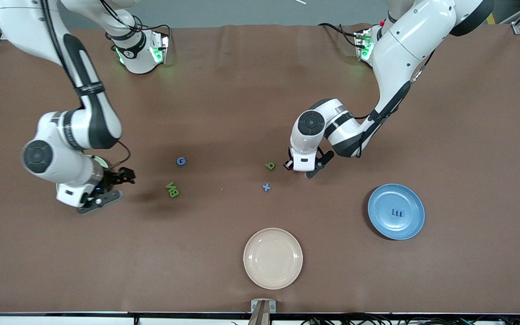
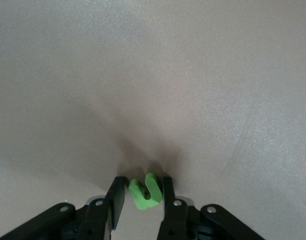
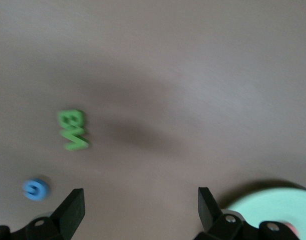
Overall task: Sort upper and lower case letters into plates
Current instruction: 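Place the green u on the blue plate while the right gripper grasps the B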
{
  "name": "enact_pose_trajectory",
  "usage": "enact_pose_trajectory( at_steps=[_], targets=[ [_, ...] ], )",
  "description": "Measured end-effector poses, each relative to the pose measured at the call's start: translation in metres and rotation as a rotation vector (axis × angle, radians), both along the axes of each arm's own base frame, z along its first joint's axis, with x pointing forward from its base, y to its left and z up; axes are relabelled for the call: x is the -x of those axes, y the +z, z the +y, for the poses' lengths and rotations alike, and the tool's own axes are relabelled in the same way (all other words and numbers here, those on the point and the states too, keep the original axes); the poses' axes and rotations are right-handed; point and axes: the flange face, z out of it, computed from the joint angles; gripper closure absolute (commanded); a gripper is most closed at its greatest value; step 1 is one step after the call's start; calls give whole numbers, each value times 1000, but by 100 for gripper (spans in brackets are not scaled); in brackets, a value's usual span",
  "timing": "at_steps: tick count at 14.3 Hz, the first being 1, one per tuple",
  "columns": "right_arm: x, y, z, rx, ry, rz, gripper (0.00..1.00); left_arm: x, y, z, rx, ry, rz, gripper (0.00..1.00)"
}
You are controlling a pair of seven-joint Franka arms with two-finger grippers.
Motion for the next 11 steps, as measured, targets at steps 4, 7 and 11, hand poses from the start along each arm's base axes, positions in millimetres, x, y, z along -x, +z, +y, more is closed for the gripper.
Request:
enact_pose_trajectory(
  at_steps=[4, 7, 11],
  targets=[
    [11, -30, 84, -9, 54, -37, 0, -7, 5, 1, 6, 8, -12, 100],
    [21, -75, 120, 3, 63, -39, 0, -42, 32, 19, -11, -13, -48, 100],
    [23, -103, 118, 20, 62, -22, 1, -107, 63, 100, -34, -109, -82, 100]
  ],
)
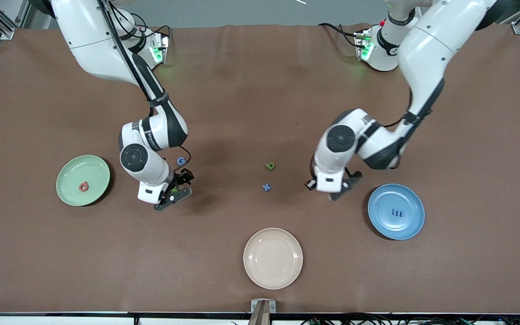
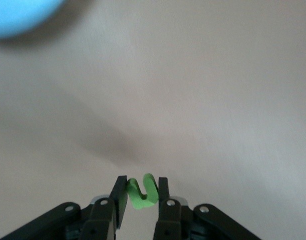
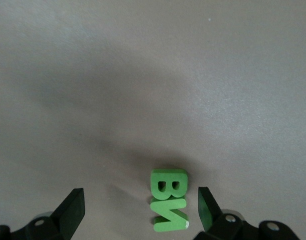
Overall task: Sort upper and lower case letters into plates
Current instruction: 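Place the green u on the blue plate while the right gripper grasps the B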
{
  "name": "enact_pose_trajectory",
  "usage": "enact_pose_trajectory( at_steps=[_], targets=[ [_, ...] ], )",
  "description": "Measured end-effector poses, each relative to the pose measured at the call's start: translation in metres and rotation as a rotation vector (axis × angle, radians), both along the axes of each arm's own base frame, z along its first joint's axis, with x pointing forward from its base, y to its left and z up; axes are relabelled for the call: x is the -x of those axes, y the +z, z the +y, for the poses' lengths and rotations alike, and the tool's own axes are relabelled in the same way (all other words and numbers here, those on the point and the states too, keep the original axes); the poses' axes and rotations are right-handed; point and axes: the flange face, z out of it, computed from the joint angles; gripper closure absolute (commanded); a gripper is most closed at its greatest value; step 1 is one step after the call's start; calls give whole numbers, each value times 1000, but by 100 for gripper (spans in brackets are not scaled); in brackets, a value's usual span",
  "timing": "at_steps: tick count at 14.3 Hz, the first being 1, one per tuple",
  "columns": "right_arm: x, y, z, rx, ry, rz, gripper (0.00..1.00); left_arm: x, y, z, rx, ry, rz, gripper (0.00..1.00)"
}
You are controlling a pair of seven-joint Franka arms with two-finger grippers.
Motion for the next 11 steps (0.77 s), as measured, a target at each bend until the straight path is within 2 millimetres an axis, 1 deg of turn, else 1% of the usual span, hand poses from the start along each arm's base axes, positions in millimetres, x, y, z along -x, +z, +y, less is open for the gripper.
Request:
enact_pose_trajectory(
  at_steps=[1, 2, 3, 4, 5, 6, 7, 8, 11],
  targets=[
    [-2, -1, -3, 3, -4, -1, 3, -15, 1, 30, -4, -32, -4, 100],
    [-4, -2, -5, 4, -7, -3, 9, -30, 3, 62, -9, -62, -9, 100],
    [-7, -3, -7, 5, -10, -6, 10, -43, 6, 92, -12, -89, -16, 100],
    [-10, -5, -8, 7, -13, -6, 11, -54, 9, 118, -13, -117, -22, 100],
    [-11, -8, -9, 8, -14, -6, 16, -62, 11, 139, -14, -142, -28, 100],
    [-12, -12, -9, 10, -14, -5, 20, -69, 11, 154, -13, -164, -31, 100],
    [-13, -15, -9, 11, -14, -4, 20, -74, 10, 164, -13, -180, -32, 100],
    [-13, -16, -9, 12, -14, -3, 22, -78, 5, 172, -16, -189, -30, 100],
    [-15, -18, -12, 14, -19, -3, 35, -88, -9, 194, -36, -233, -22, 99]
  ],
)
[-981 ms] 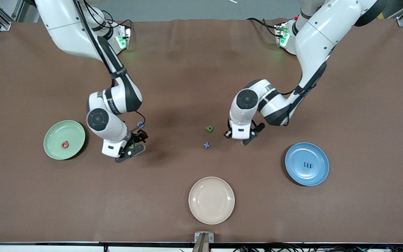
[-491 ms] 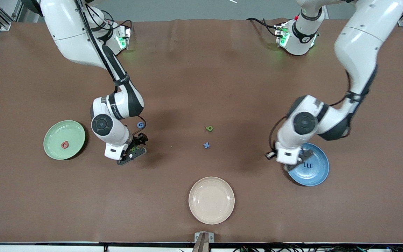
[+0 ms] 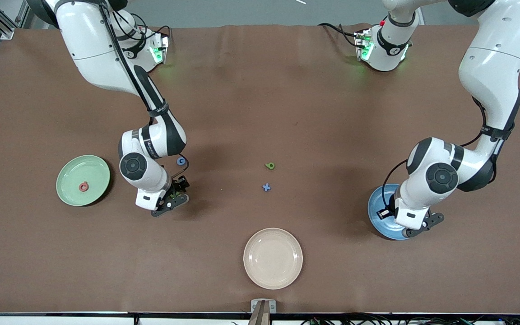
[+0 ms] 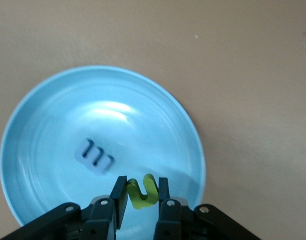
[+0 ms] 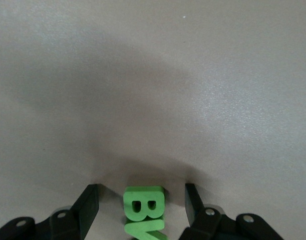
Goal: Sort upper and lower case letters into plates
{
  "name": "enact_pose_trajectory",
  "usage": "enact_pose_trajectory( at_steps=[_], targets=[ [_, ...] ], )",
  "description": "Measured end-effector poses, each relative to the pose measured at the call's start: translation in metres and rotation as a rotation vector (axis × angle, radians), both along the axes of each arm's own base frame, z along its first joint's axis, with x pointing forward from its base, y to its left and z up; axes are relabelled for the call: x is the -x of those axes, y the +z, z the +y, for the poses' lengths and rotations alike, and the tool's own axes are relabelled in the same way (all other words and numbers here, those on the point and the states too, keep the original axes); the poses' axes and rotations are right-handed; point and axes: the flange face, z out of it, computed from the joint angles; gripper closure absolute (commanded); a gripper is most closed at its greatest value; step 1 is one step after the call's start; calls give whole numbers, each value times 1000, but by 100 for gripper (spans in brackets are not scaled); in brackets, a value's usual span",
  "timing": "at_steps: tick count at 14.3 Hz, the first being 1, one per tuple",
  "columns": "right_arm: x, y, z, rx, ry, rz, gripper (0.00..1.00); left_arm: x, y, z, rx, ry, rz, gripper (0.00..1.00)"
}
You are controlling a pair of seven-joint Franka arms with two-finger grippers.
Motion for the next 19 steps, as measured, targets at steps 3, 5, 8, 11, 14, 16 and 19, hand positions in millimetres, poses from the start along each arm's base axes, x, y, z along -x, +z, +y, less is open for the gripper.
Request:
enact_pose_trajectory(
  at_steps=[3, 5, 8, 11, 14, 16, 19],
  targets=[
    [-3, 2, -6, 1, -9, -5, 49, -5, -12, 21, -19, -39, 12, 98],
    [-4, 3, -6, 1, -10, -7, 58, -5, -18, 26, -22, -43, 21, 98],
    [-6, 5, -7, 0, -11, -11, 67, -4, -24, 28, -24, -40, 29, 96],
    [-6, 5, -7, 1, -12, -11, 77, -5, -28, 33, -22, -35, 23, 38],
    [-7, 6, -7, 1, -11, -11, 77, -7, -27, 32, -19, -35, 13, 0],
    [-11, 14, -4, 5, -9, 12, 77, -10, -23, 33, -18, -32, 3, 0],
    [-34, 74, -29, 48, 15, 91, 77, -13, -13, 21, -1, -39, -12, 0]
  ],
)
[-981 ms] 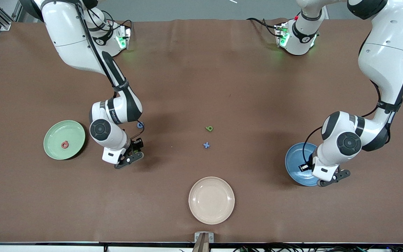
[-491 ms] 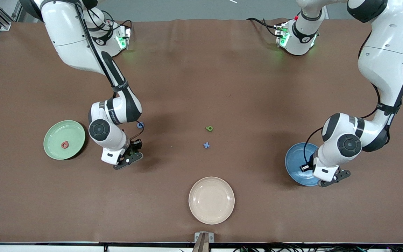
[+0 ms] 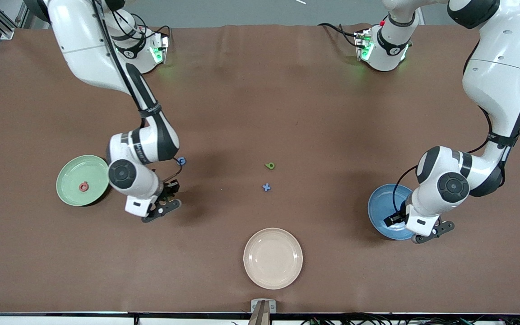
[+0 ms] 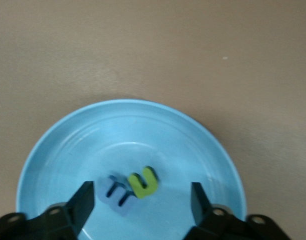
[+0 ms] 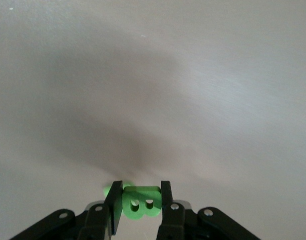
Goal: Sort upper and lower case letters into plates
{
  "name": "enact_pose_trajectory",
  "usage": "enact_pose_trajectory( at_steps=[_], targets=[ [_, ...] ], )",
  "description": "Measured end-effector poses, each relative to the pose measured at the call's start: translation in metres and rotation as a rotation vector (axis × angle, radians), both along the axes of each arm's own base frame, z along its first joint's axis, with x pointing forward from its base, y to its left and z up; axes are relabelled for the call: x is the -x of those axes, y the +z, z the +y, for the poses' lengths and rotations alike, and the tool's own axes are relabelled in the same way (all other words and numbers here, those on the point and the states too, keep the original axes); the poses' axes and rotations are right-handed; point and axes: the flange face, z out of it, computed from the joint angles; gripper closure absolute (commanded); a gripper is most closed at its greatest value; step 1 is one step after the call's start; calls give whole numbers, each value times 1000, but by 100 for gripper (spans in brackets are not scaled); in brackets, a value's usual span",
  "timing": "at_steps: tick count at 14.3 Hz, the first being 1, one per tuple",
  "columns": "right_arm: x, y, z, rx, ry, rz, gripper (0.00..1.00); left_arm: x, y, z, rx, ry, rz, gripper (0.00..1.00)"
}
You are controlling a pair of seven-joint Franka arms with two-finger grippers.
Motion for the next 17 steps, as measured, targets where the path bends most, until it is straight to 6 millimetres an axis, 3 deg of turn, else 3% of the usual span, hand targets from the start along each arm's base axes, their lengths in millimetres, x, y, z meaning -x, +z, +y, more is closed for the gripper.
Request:
enact_pose_trajectory(
  at_steps=[2, 4, 6, 9, 11, 13, 15, 17],
  targets=[
    [-8, 44, -43, 9, 32, 23, 77, 5, 11, -34, 35, 3, 8, 0],
    [-9, 58, -98, -4, 63, 52, 78, 18, 27, -89, 82, 30, 31, 0],
    [-6, 47, -160, -22, 86, 82, 78, 40, 42, -155, 111, 39, 54, 0],
    [11, 24, -235, -53, 103, 130, 78, 83, 48, -249, 117, 3, 69, 1],
    [24, 12, -269, -71, 96, 153, 78, 116, 51, -308, 117, -72, 69, 1],
    [37, 4, -291, -79, 87, 149, 78, 150, 50, -363, 124, -125, 73, 1],
    [50, -6, -310, -80, 99, 119, 78, 177, 35, -401, 108, -120, 83, 6],
    [62, -18, -334, -78, 108, 91, 78, 191, 8, -415, 67, -64, 90, 9]
  ],
)
